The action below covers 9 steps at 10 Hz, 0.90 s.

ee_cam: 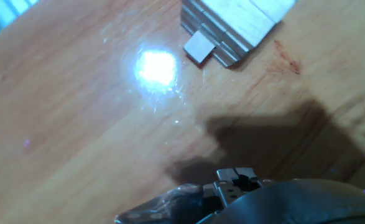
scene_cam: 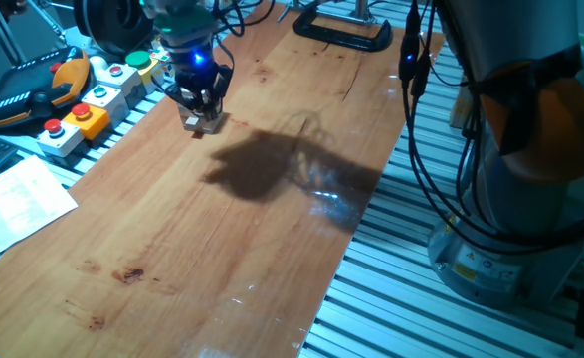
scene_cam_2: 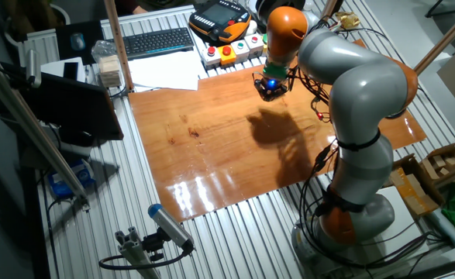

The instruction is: Play Jenga

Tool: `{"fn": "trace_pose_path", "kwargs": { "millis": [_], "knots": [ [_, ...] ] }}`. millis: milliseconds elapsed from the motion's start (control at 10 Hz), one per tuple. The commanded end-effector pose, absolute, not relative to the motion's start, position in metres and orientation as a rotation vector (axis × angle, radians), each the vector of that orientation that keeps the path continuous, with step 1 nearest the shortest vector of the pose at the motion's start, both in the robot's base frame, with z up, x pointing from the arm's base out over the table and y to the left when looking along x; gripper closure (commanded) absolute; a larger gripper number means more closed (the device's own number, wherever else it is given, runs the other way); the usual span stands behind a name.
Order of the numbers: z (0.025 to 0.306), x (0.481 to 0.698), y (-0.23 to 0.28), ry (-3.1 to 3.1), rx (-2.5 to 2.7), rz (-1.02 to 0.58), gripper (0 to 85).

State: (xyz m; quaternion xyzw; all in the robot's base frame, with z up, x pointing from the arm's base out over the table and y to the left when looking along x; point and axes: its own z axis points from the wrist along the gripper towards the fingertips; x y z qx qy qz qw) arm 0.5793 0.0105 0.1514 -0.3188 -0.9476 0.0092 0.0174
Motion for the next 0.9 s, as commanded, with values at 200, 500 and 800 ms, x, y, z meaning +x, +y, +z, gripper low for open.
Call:
{"fn": "trace_pose_path", "kwargs": {
  "millis": [200,500,800],
  "knots": [
    [0.142,0.583,0.010,-2.822,-1.332,0.065,84.3],
    [0.137,0.585,0.009,-2.785,-1.408,0.075,84.3],
    [0.134,0.586,0.009,-2.751,-1.463,0.088,84.3]
  ]
}}
